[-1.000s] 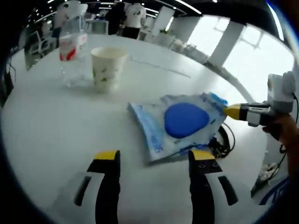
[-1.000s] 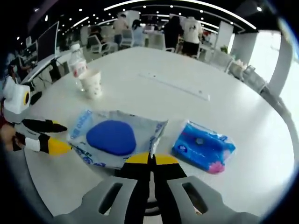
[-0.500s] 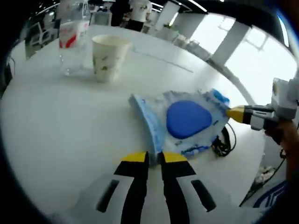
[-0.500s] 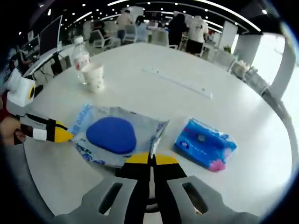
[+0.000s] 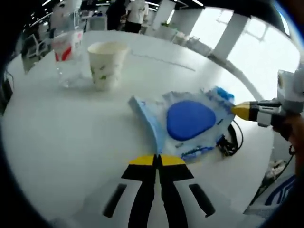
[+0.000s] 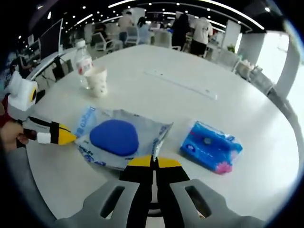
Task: Arrange the tabletop items into an orderly group along one side of the table until the central work area is clear of visible clutter.
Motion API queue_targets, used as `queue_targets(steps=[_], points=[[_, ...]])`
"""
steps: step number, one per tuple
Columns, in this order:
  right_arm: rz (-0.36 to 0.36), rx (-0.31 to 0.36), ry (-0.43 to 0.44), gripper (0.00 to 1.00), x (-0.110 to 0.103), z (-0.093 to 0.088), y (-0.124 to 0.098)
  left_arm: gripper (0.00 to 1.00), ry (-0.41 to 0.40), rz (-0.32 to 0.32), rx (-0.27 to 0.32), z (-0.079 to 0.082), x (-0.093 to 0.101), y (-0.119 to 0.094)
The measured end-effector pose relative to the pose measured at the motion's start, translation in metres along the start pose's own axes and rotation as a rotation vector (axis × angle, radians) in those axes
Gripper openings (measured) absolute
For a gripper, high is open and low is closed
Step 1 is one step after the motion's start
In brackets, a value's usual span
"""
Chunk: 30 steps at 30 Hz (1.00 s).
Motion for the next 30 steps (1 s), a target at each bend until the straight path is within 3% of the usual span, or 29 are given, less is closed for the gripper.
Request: queue_targets(steps=[16,30], points=[[-0.022,0.068,0.054,0.01,0.002,0.014,0.004,0.0,0.042,0.012,0.072,0.045,-0.012,0.013],[-0.044,0.129,0.123,0.02,0.016,0.022,0.027,0.0,0.095,0.029,0.113,0.067,-0.018,0.038]])
Point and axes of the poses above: the point that each gripper's makers call its tool centre point, and the gripper's own axes: y roughly forward along the fingers, x roughly to its right, z roughly out of its top, the point moved 5 cm from there along -y, roughly backward along the fingers, and after that the axes turned 14 degrees about x, right-handed, at the moved point
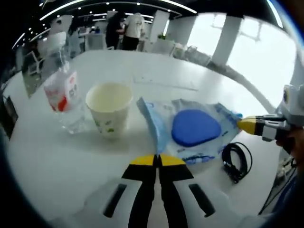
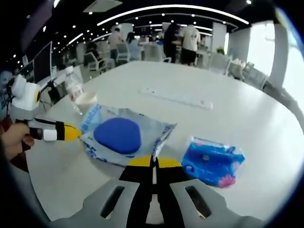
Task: Arrange the tabletop items into an orderly group along one side of the table until the central work area is clear of visible clutter.
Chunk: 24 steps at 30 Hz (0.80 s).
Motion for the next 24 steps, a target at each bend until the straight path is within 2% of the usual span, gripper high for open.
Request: queue_targets(steps=[12,17,24], points=[[-0.017,-0.007,0.015,0.02,0.004,-0.011,0.022,0.0,0.01,0.025,0.027,0.002,-0.01,0.027],[-0.001,0.006,0.029,0.02,0.005,-0.016,0.031,0.0,0.004,0.047,0.042,0.0,-0.015,0.03],[0.0,-0.009,-0.017,0.03,0.006,-0.023,0.035,0.0,0.011,0.046,0.045,-0.005,-0.012,0.037]])
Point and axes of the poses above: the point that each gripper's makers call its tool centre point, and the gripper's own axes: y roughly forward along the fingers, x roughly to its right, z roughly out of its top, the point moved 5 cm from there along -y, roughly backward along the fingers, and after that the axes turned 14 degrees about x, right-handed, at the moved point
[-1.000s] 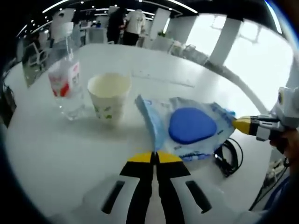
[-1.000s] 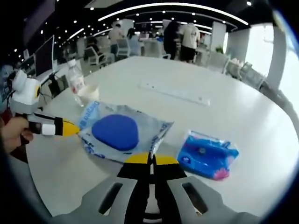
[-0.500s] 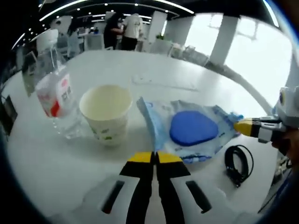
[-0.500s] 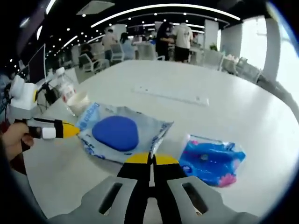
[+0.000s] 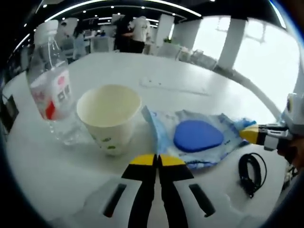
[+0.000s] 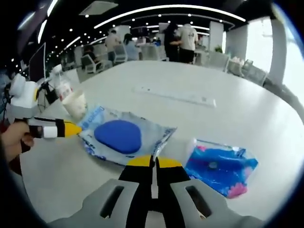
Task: Arrange the tabletop items into an orderly group along one side of the table until the central work area is clear of visible clutter.
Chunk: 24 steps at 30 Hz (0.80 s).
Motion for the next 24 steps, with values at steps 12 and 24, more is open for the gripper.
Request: queue_targets(steps=[12,24], points=[[0.0,-0.025,-0.072,0.04,0.001,-0.006,0.003,0.01,0.015,0.008,0.019,-0.005,-0.003,0.003],[-0.011,0.042,-0.146,0.2,-0.007,0.016,-0.007,0.25,0.044,0.05,0.018,0.001,-0.008,-0.013]])
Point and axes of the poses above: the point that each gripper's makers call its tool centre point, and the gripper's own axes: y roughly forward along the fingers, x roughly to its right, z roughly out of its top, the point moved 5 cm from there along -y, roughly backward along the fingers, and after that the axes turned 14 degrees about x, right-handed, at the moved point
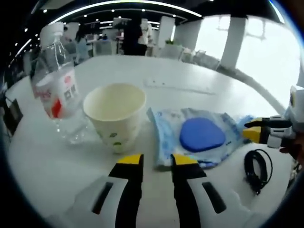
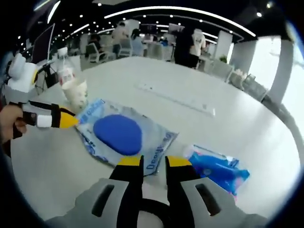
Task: Arrange the tabletop items into an orderly group along one side of the table until the central work area is clear of visible clutter.
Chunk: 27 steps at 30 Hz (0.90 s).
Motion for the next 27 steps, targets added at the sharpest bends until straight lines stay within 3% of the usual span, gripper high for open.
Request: queue_targets(steps=[4,9,13,19,23,27], points=[[-0.007,0.041,0.021,0.36,-0.002,0.014,-0.009,0.32,-0.009,0.002,-0.007,0.001,0.0,-0.013],[0.024,0.063,0.048,0.55,-0.008,0.026,-0.024,0.44,0.031,-0.03,0.023,0.015,0.003,-0.031],[0.078,0.082,0.176,0.67,-0.02,0.035,-0.041,0.56,-0.011,-0.051,0.051,0.026,0.005,-0.042],[0.094,0.101,0.166,0.79,-0.027,0.046,-0.071,0.72,-0.014,-0.088,0.079,0.038,0.008,-0.067],[0.113,0.104,0.164,0.9,-0.034,0.049,-0.091,0.74,-0.004,-0.123,0.068,0.038,0.01,-0.086],[0.135,0.086,0.158,0.95,-0.042,0.046,-0.111,0.79,0.007,-0.159,0.071,0.038,0.014,-0.105]])
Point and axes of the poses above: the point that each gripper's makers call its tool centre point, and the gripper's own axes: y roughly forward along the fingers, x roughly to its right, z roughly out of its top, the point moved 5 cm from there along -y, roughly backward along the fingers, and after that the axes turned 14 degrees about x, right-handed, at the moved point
